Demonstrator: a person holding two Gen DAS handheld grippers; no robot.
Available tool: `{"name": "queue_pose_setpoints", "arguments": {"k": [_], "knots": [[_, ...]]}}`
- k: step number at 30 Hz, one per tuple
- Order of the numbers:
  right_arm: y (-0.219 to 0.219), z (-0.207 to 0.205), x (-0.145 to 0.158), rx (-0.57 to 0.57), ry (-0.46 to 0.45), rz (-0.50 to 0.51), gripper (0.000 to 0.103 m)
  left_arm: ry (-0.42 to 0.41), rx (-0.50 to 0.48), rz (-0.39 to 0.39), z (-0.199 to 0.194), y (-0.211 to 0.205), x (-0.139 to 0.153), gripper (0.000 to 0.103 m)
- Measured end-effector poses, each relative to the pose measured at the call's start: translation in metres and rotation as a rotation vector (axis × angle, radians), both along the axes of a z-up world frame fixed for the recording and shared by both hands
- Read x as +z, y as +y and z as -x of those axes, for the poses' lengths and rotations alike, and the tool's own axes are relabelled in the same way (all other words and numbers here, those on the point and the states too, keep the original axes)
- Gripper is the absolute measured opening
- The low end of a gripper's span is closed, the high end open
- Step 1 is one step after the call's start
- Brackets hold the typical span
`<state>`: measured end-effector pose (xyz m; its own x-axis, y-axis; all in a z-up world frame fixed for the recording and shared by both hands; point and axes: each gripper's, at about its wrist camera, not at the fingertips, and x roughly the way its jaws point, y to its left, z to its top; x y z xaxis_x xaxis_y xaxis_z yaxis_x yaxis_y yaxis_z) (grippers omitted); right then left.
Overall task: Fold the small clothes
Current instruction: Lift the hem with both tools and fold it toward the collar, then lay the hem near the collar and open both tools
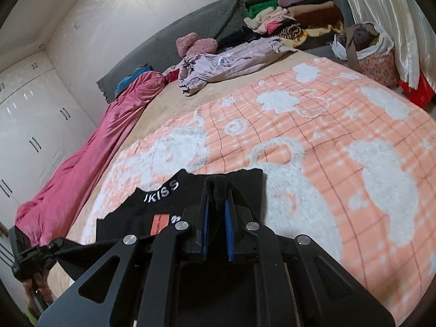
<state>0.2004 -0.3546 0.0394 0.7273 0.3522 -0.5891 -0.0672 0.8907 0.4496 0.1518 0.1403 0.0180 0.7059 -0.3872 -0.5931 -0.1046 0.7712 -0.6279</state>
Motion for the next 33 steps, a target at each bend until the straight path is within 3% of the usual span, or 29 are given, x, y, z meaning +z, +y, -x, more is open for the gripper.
{"name": "queue_pose_setpoints", "arguments": {"k": [9,14,21,23,24,25,30,33], "knots": [[0.007,-0.049,-0.021,-0.061,0.082,0.027,0.009,0.127,0.081,0.023,-0.049,0.004,-0.028,0.005],[0.009,-0.07,-0.038,-0.094,0.144,0.033,0.01,0.187,0.163,0.107,-0.067,0.009,-0.049,0.006],[0.009,-0.087,-0.057,-0.131,0.203,0.024,0.012,0.114,0.168,0.192,-0.067,0.019,-0.061,0.017],[0.007,-0.09,-0.061,-0.148,0.213,0.009,0.019,0.089,0.184,0.172,-0.064,0.024,-0.057,0.03],[0.005,-0.091,-0.062,-0.161,0.216,0.001,0.025,0.065,0.2,0.138,-0.06,0.028,-0.051,0.031],[0.001,-0.092,-0.061,-0.186,0.213,0.004,0.04,0.053,0.202,0.132,-0.059,0.031,-0.048,0.032],[-0.014,-0.083,-0.049,-0.241,0.157,0.037,0.042,0.03,0.196,0.089,-0.051,0.043,-0.042,0.038],[-0.012,-0.071,-0.04,-0.196,0.1,0.084,0.052,0.032,0.155,0.061,-0.047,0.043,-0.04,0.046]]}}
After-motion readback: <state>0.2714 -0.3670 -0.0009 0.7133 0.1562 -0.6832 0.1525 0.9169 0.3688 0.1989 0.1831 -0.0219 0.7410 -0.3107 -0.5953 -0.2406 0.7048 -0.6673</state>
